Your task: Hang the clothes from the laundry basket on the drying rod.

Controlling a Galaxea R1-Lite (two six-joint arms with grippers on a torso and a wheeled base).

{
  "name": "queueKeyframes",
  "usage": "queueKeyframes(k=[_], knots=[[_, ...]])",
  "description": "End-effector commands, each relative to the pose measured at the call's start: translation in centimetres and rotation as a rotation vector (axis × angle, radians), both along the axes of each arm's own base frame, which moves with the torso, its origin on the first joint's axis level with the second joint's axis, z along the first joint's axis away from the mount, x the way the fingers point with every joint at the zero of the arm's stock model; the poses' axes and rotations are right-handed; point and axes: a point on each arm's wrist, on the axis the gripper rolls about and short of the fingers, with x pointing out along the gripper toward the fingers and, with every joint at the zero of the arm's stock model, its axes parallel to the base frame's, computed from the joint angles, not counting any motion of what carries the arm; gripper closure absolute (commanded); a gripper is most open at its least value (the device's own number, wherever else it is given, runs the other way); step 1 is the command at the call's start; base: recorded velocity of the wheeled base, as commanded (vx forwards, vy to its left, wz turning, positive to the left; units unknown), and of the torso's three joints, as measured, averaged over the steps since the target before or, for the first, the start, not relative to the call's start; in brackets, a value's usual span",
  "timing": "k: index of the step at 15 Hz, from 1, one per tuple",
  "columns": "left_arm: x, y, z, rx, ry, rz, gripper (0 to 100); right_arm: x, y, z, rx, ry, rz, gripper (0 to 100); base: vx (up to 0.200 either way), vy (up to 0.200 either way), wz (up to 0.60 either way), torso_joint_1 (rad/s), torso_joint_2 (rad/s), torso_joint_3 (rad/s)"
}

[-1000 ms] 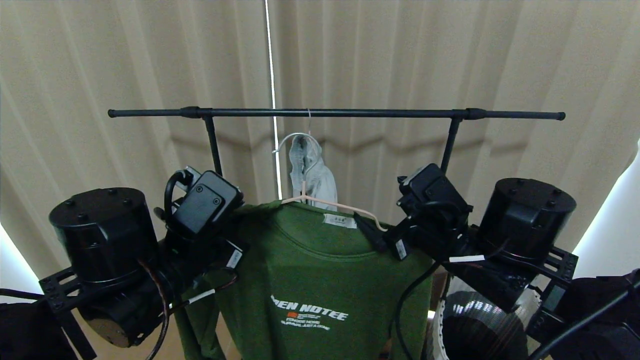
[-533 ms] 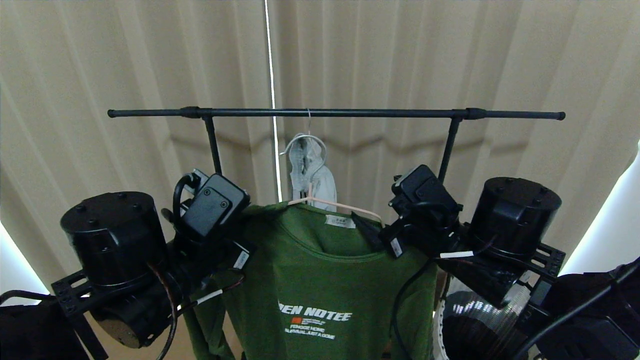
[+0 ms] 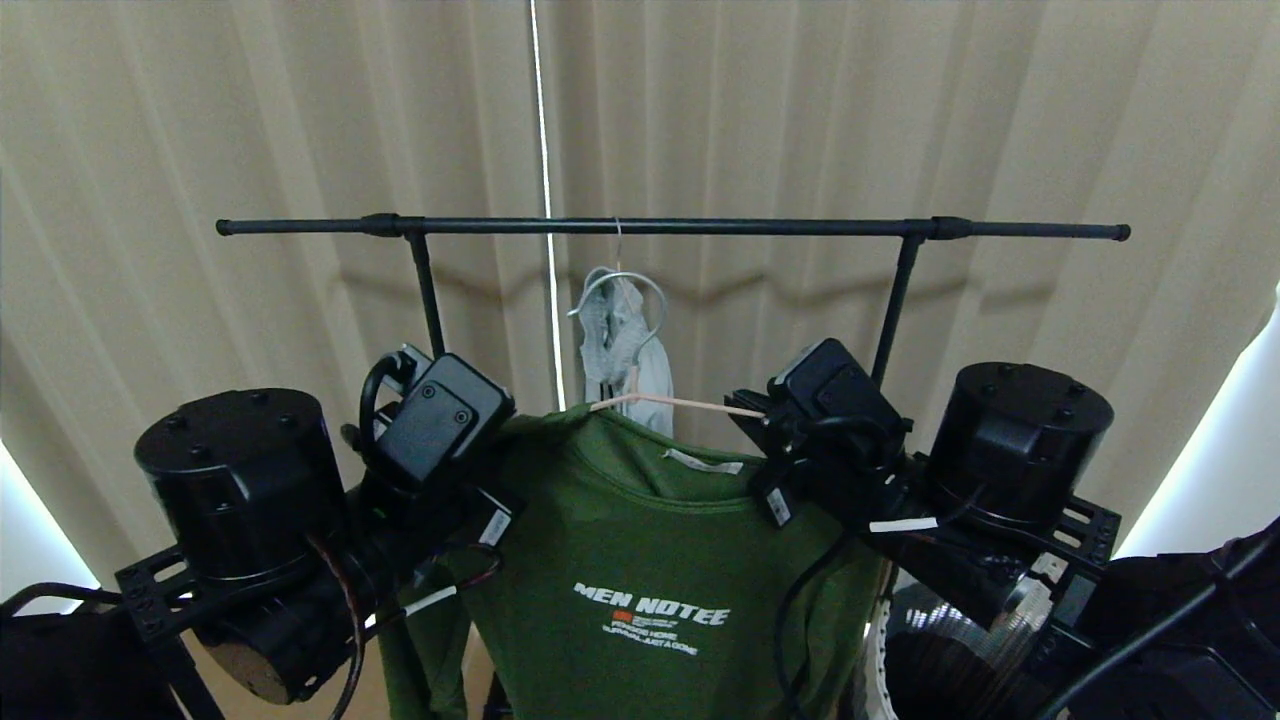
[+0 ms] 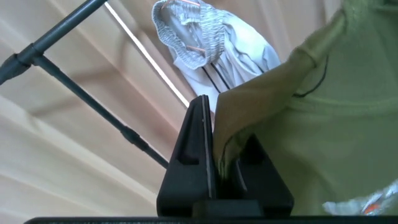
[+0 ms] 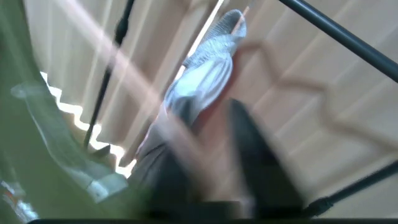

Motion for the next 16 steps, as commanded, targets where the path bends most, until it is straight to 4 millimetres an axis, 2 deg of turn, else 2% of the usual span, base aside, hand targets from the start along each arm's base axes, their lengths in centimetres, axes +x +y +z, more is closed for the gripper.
queueKeyframes(k=[1,5,6,9,12,13,15,16], knots=[[0.0,0.0,-0.1,0.003,0.002,0.001,100,0.0,0.0,0.0,-0.002,0.001,-0.001,100,0.0,0.0,0.0,0.0,0.0,0.0],[-0.1,0.1,0.0,0.001,-0.001,0.001,100,-0.1,0.0,0.1,0.001,-0.002,-0.001,100,0.0,0.0,0.0,0.0,0.0,0.0],[-0.3,0.2,-0.1,-0.003,-0.001,-0.003,0,-0.2,-0.1,0.2,0.004,-0.006,-0.001,100,0.0,0.0,0.0,0.0,0.0,0.0],[-0.7,-0.3,0.6,-0.107,-0.029,-0.032,0,-0.4,-0.9,0.7,0.02,-0.016,-0.02,100,0.0,0.0,0.0,0.0,0.0,0.0],[-2.3,0.7,0.5,-0.151,-0.017,-0.111,0,-0.2,-2.8,0.9,0.036,-0.033,-0.072,100,0.0,0.0,0.0,0.0,0.0,0.0],[-3.1,1.3,0.5,-0.153,-0.019,-0.117,0,-0.4,-4.2,1.0,0.058,-0.048,-0.106,100,0.0,0.0,0.0,0.0,0.0,0.0],[-3.7,2.0,0.9,-0.162,-0.036,-0.111,0,-0.9,-6.0,1.4,0.068,-0.062,-0.144,100,0.0,0.0,0.0,0.0,0.0,0.0],[-3.8,2.1,0.8,-0.156,-0.033,-0.109,0,-1.1,-6.3,1.5,0.071,-0.064,-0.149,100,0.0,0.0,0.0,0.0,0.0,0.0]])
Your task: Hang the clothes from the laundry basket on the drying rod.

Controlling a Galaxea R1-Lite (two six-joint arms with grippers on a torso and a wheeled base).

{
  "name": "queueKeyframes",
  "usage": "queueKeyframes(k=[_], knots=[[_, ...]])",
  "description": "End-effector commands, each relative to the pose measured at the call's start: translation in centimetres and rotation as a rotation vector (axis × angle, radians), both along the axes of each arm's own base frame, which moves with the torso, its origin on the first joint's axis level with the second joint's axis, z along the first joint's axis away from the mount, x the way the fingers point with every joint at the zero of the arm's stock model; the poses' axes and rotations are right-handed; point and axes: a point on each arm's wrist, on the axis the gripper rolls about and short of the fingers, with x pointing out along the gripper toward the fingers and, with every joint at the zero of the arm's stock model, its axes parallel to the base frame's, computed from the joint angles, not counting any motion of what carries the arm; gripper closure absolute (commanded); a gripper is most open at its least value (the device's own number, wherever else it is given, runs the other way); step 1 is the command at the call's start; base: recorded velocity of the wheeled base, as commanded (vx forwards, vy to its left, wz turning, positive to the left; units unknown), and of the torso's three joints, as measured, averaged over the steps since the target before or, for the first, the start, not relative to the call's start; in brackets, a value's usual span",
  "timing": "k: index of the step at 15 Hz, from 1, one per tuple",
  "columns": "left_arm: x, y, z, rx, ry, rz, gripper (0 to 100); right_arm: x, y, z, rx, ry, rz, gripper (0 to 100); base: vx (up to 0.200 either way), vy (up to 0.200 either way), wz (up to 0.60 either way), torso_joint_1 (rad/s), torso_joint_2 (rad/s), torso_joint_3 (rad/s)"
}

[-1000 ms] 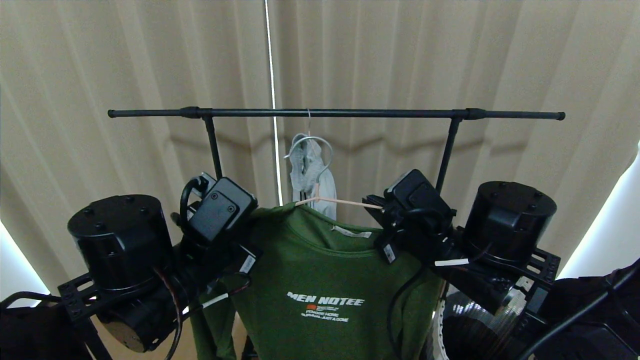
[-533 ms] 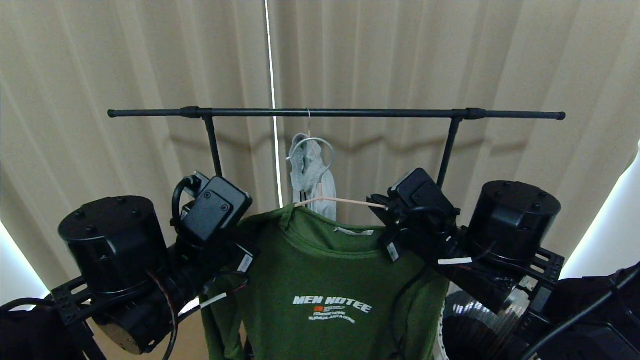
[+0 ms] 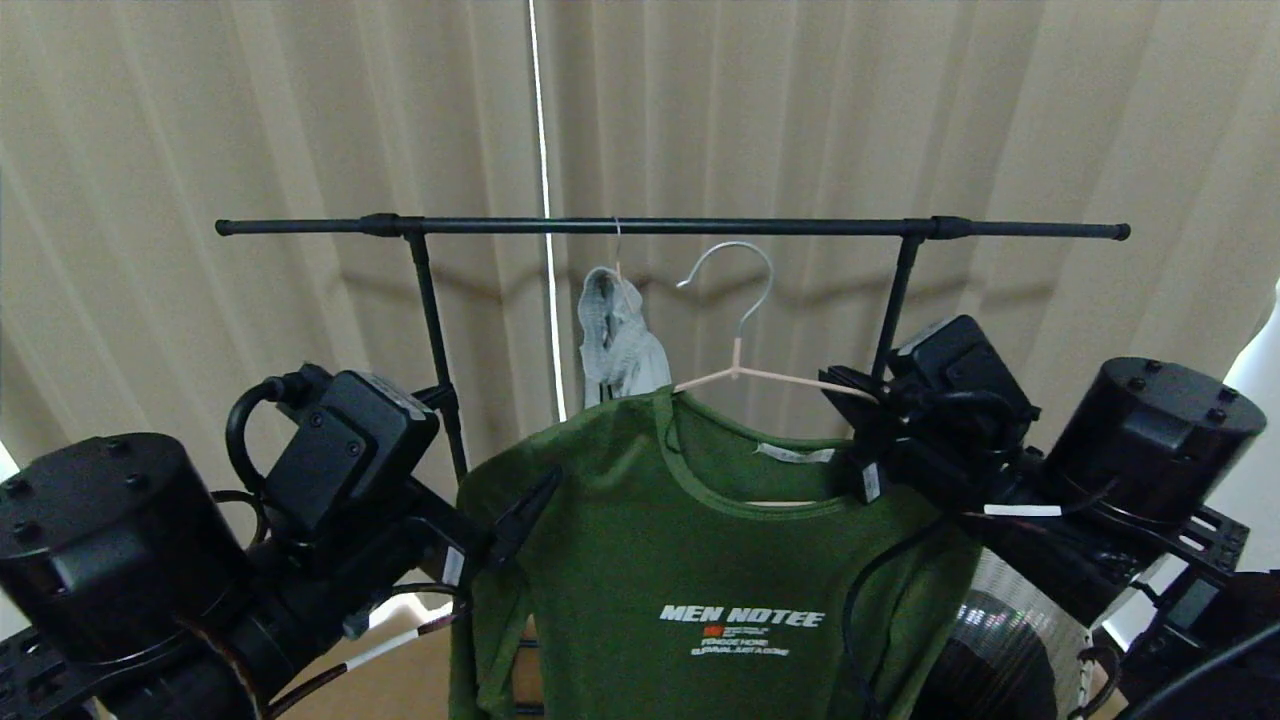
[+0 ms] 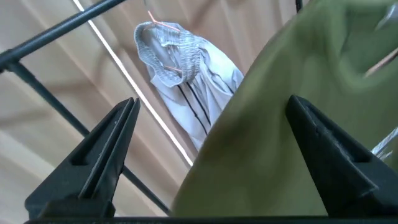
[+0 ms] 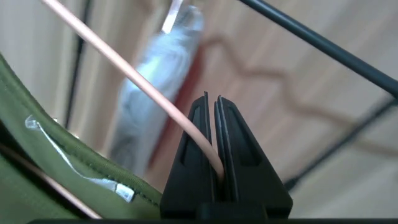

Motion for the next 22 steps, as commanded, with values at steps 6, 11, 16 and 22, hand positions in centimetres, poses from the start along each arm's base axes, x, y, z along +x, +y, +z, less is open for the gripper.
queueKeyframes(k=[6,11,16,22], knots=[[0.0,4.2,-4.9,0.101,0.19,0.168,0,-3.0,-2.5,2.4,0.069,-0.063,-0.016,100,0.0,0.0,0.0,0.0,0.0,0.0],[-0.3,3.1,-5.5,0.044,0.225,0.113,0,-3.5,-2.8,2.7,0.094,-0.068,-0.014,100,0.0,0.0,0.0,0.0,0.0,0.0],[-2.3,3.5,-6.1,0.035,0.197,0.065,0,-3.4,-2.7,2.7,0.108,-0.059,-0.013,100,0.0,0.0,0.0,0.0,0.0,0.0],[-2.0,3.2,-6.0,-0.001,0.151,0.02,0,-3.7,-2.9,3.1,0.119,-0.074,-0.012,100,0.0,0.0,0.0,0.0,0.0,0.0]])
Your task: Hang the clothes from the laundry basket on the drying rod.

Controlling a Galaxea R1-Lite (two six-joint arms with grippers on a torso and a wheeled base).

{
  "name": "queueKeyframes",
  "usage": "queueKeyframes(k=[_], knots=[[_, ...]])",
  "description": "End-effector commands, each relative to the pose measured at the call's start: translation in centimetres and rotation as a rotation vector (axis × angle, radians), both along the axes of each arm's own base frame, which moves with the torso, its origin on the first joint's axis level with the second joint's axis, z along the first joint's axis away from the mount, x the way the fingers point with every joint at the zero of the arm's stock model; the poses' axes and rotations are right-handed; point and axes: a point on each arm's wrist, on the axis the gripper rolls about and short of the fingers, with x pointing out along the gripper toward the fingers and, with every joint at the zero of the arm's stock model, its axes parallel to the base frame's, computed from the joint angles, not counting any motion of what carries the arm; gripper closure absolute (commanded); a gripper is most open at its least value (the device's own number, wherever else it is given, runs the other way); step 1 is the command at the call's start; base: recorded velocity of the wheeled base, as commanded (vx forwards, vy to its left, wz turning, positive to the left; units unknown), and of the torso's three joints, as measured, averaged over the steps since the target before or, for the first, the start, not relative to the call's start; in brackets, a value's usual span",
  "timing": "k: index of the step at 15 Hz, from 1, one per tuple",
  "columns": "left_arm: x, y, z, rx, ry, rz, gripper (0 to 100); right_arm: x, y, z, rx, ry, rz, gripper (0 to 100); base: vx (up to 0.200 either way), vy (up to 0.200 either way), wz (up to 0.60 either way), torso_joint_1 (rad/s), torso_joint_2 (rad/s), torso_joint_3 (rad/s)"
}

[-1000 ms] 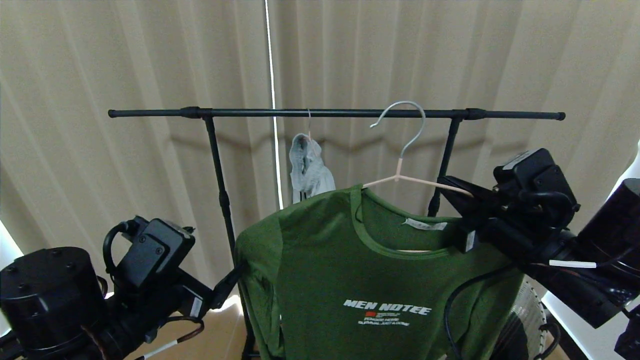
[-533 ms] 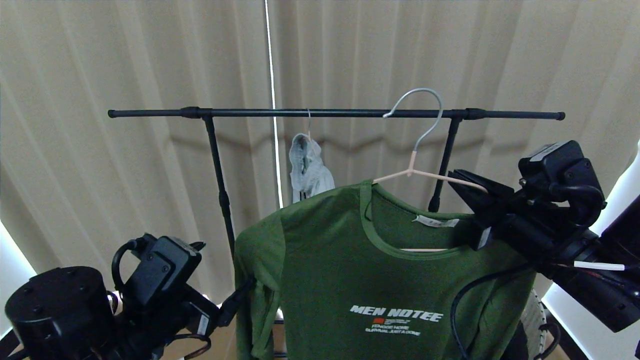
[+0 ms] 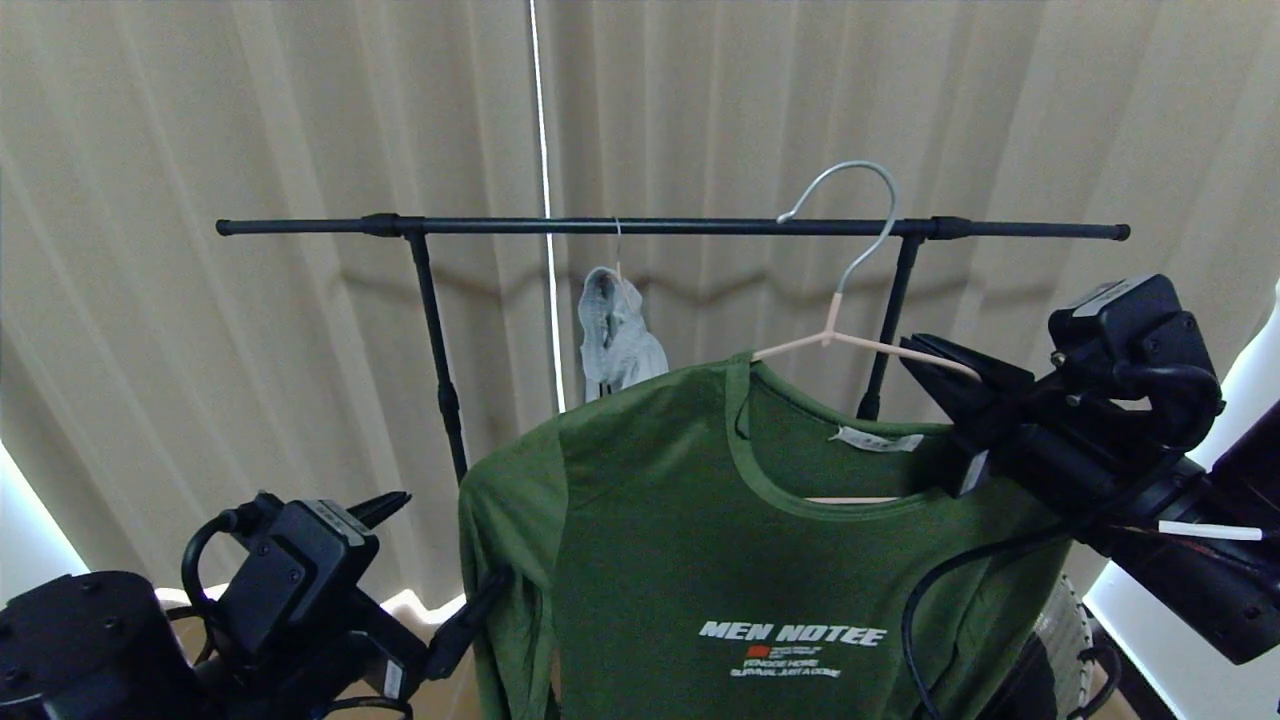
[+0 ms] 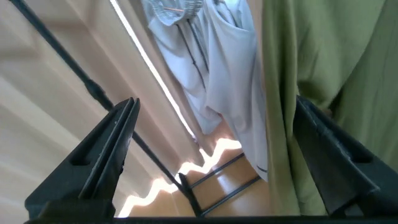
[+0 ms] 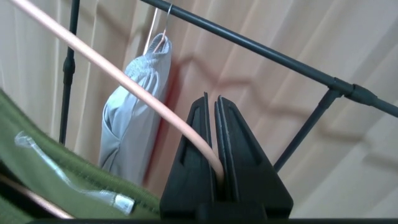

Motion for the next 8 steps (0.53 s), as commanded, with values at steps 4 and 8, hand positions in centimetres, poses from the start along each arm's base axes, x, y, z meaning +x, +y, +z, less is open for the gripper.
queueKeyframes(k=[4,8], knots=[[0.85,-0.6,-0.1,0.0,0.002,-0.027,100,-0.5,-0.29,0.2,0.004,-0.008,0.0,100,0.0,0.0,0.0,0.0,0.0,0.0],[0.44,-0.09,-0.1,-0.004,-0.012,-0.013,100,-0.09,-1.03,0.07,0.005,-0.001,-0.048,100,0.0,0.0,0.0,0.0,0.0,0.0]])
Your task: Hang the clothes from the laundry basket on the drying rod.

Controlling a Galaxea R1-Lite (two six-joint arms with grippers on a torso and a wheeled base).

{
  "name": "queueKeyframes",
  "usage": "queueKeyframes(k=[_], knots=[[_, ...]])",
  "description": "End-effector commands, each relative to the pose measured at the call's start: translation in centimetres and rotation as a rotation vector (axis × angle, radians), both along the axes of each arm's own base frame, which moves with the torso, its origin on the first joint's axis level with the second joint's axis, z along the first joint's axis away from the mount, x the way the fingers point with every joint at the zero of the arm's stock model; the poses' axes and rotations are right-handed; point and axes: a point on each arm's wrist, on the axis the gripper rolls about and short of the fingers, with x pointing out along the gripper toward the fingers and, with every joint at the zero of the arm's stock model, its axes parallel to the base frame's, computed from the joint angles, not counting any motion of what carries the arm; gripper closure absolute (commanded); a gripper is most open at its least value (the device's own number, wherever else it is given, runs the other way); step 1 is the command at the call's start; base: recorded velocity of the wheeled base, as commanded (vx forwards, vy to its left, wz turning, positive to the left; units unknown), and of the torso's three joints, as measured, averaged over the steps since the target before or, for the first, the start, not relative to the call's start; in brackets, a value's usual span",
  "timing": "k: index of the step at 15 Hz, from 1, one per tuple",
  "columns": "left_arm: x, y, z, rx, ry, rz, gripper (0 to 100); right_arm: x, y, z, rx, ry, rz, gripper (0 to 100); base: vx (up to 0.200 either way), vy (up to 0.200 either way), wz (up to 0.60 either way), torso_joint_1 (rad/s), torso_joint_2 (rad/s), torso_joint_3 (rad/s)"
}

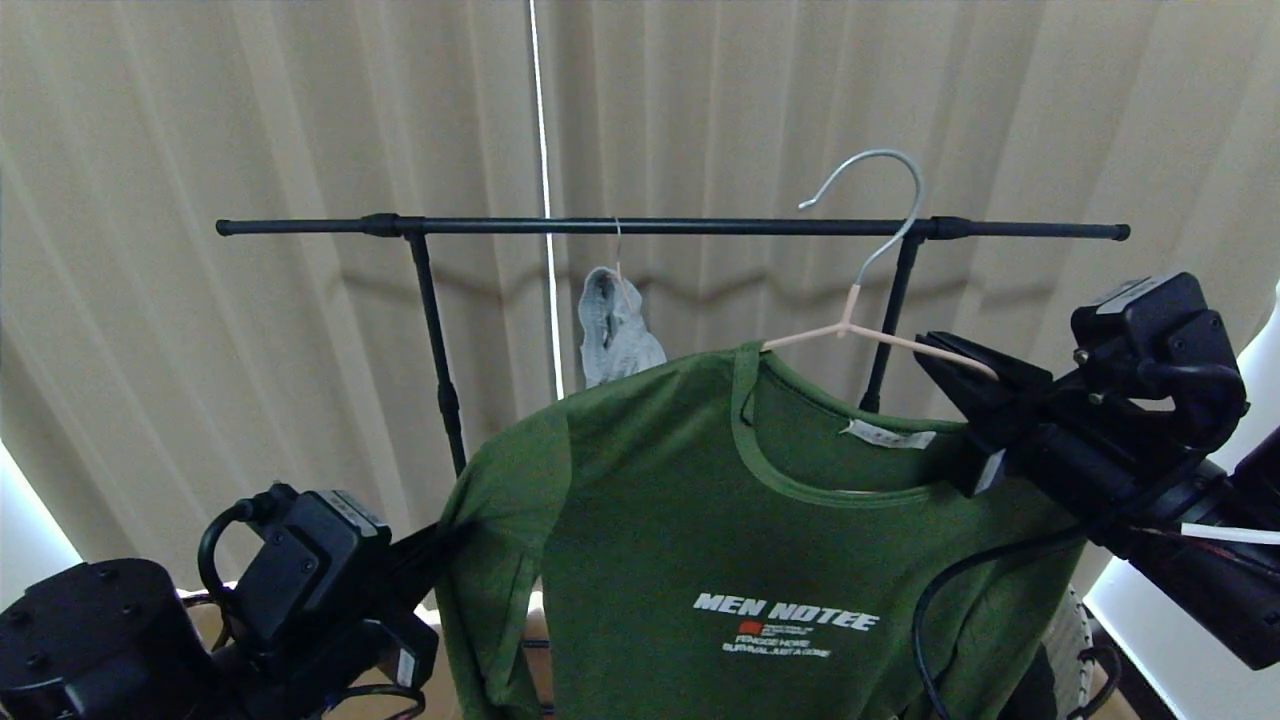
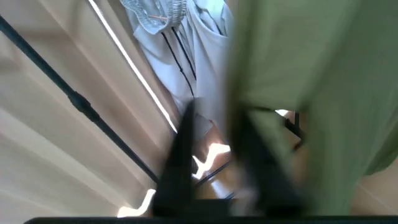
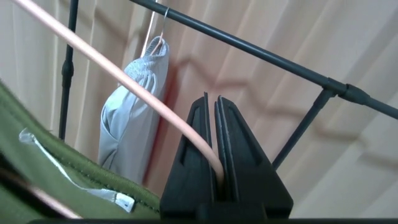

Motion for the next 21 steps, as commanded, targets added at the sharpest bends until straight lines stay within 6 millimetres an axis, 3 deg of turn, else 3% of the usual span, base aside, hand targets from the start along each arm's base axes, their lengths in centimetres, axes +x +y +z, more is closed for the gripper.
queueKeyframes(k=[1,4,6,7,11,17,19,21], knots=[[-0.1,0.7,-0.2,0.004,0.002,0.032,100,0.4,-1.2,-0.1,-0.002,0.003,-0.054,100,0.0,0.0,0.0,0.0,0.0,0.0],[0.7,2.7,-0.3,0.01,0.001,0.151,100,0.5,-2.6,-0.3,-0.007,0.008,-0.112,100,0.0,0.0,0.0,0.0,0.0,0.0],[0.8,2.9,-0.2,0.008,-0.003,0.159,100,0.3,-2.7,-0.3,-0.007,0.008,-0.112,100,0.0,0.0,0.0,0.0,0.0,0.0],[0.7,2.8,-0.1,0.001,-0.013,0.153,0,0.3,-2.7,-0.2,-0.005,0.005,-0.114,100,0.0,0.0,0.0,0.0,0.0,0.0],[0.6,2.6,0.5,-0.021,-0.059,0.139,0,0.3,-3.0,-0.4,-0.014,0.017,-0.131,100,0.0,0.0,0.0,0.0,0.0,0.0],[-1.2,3.4,3.2,-0.066,-0.207,0.143,0,0.5,-6.3,-1.9,-0.069,0.137,-0.276,100,0.0,0.0,0.0,0.0,0.0,0.0],[-2.7,4.7,5.2,-0.137,-0.312,0.187,0,-0.2,-7.6,-2.5,-0.088,0.189,-0.33,100,0.0,0.0,0.0,0.0,0.0,0.0],[-4.5,6.8,5.6,-0.116,-0.304,0.327,0,-0.7,-8.5,-2.4,-0.093,0.211,-0.371,100,0.0,0.0,0.0,0.0,0.0,0.0]])
